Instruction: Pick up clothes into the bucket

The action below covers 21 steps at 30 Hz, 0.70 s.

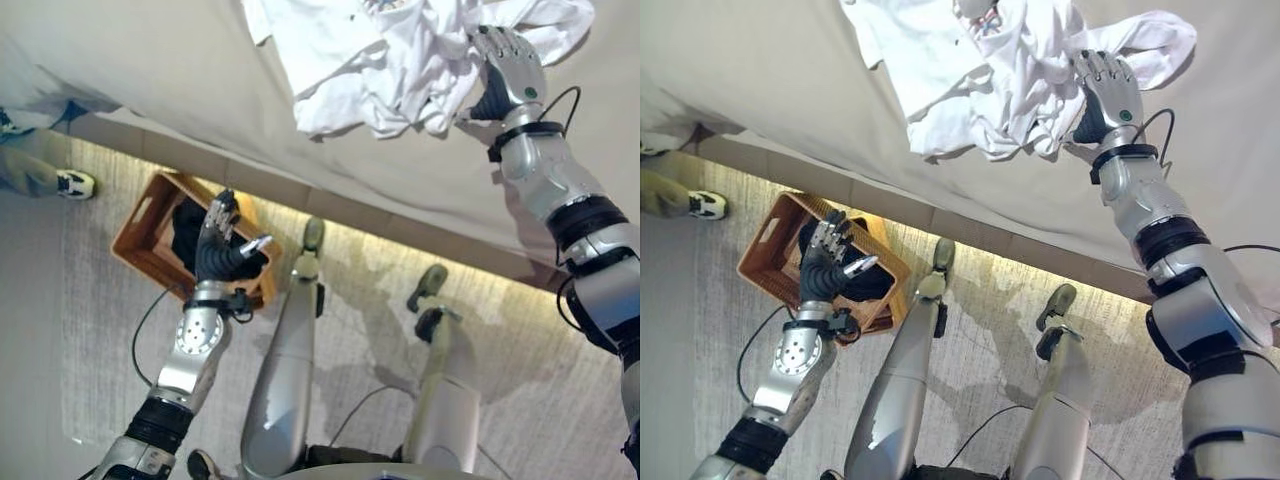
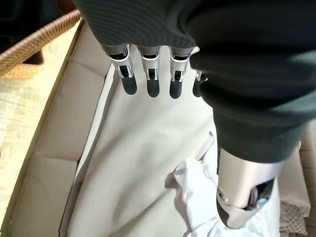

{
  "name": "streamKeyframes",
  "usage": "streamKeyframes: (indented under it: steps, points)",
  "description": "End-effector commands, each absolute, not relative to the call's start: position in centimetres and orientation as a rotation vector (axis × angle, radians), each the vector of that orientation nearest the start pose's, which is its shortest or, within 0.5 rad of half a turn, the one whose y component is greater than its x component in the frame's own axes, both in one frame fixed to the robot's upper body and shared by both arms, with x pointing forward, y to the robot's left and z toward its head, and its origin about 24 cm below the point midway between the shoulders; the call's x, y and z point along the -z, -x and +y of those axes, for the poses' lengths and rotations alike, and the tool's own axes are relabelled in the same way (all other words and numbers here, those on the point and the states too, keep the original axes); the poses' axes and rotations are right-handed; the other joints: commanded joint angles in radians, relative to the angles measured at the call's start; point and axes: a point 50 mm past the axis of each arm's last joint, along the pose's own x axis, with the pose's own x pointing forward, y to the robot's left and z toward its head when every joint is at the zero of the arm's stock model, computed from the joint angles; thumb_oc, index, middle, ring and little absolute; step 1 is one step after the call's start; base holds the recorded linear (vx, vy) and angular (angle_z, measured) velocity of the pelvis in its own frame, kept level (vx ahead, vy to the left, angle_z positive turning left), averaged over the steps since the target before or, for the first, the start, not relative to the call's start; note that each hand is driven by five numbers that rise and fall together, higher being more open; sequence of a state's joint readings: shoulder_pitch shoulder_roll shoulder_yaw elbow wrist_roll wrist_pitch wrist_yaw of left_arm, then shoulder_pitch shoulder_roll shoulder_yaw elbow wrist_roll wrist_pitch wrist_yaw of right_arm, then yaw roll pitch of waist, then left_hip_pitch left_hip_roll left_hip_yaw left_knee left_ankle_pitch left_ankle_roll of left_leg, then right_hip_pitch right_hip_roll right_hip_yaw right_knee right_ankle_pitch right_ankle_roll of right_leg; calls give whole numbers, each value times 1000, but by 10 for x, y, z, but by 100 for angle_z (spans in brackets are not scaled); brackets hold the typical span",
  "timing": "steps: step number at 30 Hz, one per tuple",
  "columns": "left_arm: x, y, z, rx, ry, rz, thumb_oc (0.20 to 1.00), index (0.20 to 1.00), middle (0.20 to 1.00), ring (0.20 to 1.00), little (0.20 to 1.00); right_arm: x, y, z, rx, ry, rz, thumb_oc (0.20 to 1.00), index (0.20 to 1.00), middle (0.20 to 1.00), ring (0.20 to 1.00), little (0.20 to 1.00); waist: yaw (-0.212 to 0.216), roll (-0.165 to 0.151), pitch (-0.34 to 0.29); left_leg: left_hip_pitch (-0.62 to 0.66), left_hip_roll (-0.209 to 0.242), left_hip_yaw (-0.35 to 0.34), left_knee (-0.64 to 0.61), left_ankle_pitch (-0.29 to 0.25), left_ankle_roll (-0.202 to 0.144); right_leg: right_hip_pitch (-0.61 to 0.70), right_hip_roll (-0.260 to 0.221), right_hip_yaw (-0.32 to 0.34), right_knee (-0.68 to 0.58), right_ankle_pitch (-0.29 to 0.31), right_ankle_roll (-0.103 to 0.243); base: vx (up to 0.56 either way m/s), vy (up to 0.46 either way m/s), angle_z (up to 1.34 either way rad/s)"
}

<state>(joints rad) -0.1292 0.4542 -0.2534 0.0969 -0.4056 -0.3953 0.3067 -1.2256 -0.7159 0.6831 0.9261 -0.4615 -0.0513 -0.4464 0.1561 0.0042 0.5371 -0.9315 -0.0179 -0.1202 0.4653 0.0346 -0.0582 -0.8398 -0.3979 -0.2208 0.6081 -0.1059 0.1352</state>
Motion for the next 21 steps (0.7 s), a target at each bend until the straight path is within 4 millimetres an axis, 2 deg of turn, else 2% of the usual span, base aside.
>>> streamKeyframes:
  steps: [1, 9, 10, 15, 19, 20, 21]
  points:
    - [-105, -260, 193, -70, 20, -445, 1000, 1000, 1000, 1000, 1000, -308, -398, -216, 481, 1496, -637, 1000, 1000, 1000, 1000, 1000, 18, 8, -17, -59, -14, 11, 69, -71, 5, 42, -11, 22, 14, -7, 48, 47, -24, 23]
    - [-104, -259, 192, -72, 37, -438, 1000, 1000, 1000, 1000, 1000, -337, -393, -214, 576, 1397, -715, 1000, 1000, 1000, 1000, 1000, 41, 14, -17, -115, -41, -16, 99, -74, 11, 3, -22, 7, 60, -29, 45, 22, -10, 11]
    - [-103, -259, 191, -80, 43, -435, 1000, 1000, 1000, 1000, 1000, -343, -391, -216, 607, 1320, -729, 1000, 1000, 1000, 1000, 1000, 46, 15, -17, -125, -45, -19, 100, -75, 15, -6, -23, 7, 63, -31, 44, 13, 2, 12]
    - [-102, -260, 188, -76, 43, -428, 1000, 1000, 1000, 1000, 1000, -344, -388, -213, 630, 1214, -767, 1000, 1000, 1000, 1000, 1000, 50, 19, -17, -149, -52, -29, 112, -75, 17, -22, -30, -6, 85, -43, 43, 13, -3, 4]
    - [-102, -260, 189, -78, 42, -430, 1000, 1000, 1000, 1000, 1000, -335, -394, -213, 606, 1234, -717, 1000, 1000, 1000, 1000, 1000, 53, 21, -17, -161, -56, -34, 121, -76, 17, -36, -32, -7, 101, -53, 38, 11, 7, 12]
    - [-102, -260, 189, -78, 45, -426, 1000, 1000, 1000, 1000, 1000, -333, -396, -212, 594, 1234, -698, 457, 457, 457, 457, 457, 54, 21, -17, -164, -57, -36, 123, -77, 18, -40, -33, -9, 104, -54, 38, 5, 9, 4]
    - [-102, -260, 189, -80, 49, -426, 1000, 1000, 1000, 1000, 1000, -331, -397, -213, 588, 1223, -680, 200, 200, 200, 200, 200, 54, 22, -17, -166, -58, -36, 124, -76, 17, -43, -35, -11, 106, -54, 37, -1, 12, 5]
